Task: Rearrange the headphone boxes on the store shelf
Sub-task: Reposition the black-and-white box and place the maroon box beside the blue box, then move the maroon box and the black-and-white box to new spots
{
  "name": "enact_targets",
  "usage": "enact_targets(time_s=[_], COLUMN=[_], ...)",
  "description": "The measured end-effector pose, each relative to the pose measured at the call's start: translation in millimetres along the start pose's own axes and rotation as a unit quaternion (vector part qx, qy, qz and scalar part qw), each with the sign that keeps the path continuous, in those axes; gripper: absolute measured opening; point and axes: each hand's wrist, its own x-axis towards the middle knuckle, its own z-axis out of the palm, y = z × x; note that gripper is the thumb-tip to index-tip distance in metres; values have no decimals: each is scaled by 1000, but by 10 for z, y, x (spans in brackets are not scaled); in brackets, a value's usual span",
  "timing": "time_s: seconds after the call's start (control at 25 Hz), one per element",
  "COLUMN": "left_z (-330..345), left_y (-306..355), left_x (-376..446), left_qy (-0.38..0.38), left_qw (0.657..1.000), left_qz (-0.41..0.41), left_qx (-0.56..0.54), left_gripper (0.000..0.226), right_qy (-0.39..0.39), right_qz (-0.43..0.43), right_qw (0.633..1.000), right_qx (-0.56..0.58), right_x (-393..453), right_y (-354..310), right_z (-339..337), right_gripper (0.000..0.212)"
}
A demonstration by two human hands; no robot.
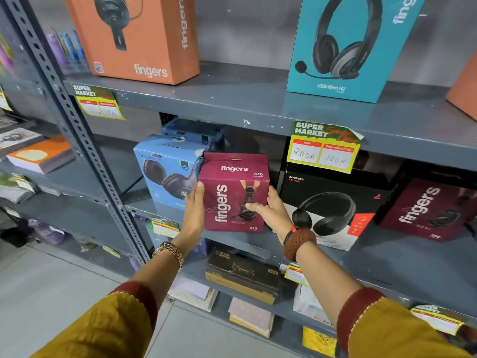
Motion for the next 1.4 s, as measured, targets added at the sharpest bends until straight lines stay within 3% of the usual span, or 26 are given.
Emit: enact_targets(time_s=[0.08,0.24,0.4,0.6,0.72,0.84,0.92,1.16,1.4], left_z=[-21,166,621,1456,2075,2761,3116,3849,4017], left_y=[19,229,341,38,-51,81,93,84,-102], left_x=[-263,-1021,-1772,-2207,-2215,-2245,-2148,-1807,-1593], left_qy=[12,31,24,-23,-92,-172,-218,-249,-269], left_qw=[1000,999,998,997,992,983,974,967,963], left_qz=[6,18,52,73,65,64,62,47,30], left_qx=[-8,-16,-9,20,49,13,1,6,2], left_gripper=[68,38,41,37,45,30,42,75,62], right_qy=[-34,-96,-102,-34,46,131,169,201,196], right_qz=[-16,-49,-55,-60,-65,-53,-48,-37,-20], right_qw=[999,994,993,997,996,989,982,977,979], right_qx=[15,3,18,23,31,51,64,67,56], right_x=[-161,-666,-1200,-1856,-2063,-2138,-2142,-2015,-1816], right_y=[70,205,453,605,678,844,937,1154,1239], right_z=[-94,-387,-980,-2040,-2709,-3325,-3620,-4148,-4258], right_gripper=[88,89,88,69,66,69,71,77,80])
